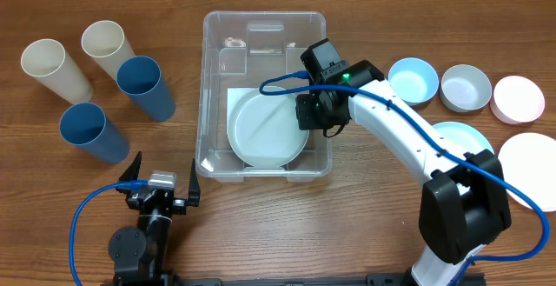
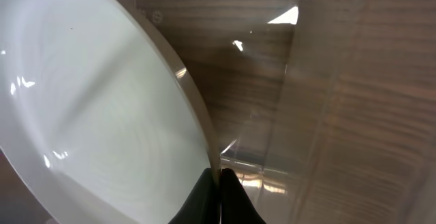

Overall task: Pack container
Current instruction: 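Lift the white plate and lower it flat into the bin, then release the plate and withdraw the right gripper to the right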

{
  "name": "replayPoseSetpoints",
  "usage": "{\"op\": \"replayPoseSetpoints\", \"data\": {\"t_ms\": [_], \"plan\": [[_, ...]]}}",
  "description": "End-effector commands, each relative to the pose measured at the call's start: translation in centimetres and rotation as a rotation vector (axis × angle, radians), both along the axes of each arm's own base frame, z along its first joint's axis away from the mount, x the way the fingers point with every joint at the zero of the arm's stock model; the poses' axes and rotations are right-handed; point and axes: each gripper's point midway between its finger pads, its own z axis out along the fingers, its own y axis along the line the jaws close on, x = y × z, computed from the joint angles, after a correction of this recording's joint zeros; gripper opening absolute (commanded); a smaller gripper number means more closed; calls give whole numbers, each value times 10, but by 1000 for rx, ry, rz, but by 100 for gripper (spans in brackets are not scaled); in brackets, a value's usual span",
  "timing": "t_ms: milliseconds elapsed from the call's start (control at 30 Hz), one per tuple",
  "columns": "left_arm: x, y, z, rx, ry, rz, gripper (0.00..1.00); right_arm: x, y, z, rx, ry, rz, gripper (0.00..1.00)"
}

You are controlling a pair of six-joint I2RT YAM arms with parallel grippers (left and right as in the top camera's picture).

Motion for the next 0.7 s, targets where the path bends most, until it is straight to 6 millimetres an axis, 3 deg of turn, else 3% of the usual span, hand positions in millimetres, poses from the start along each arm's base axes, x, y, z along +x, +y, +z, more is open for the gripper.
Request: {"op": "replayPoseSetpoints", "data": {"t_ms": [0,133,267,433,667], "plan": [[0,2,0,-10,-3,10,100,-1,8,-3,2,-16,35,4],[0,2,0,-10,-3,10,100,-2,15,-3,-10,-32,55,4],[0,2,0,-10,-3,10,100,-6,20,-4,-24,-40,72,19],[0,2,0,-10,-4,10,100,-6,20,-4,-26,-40,73,19],[0,2,0,-10,-3,10,100,5,24,-1,-35,-117,173,28]]}}
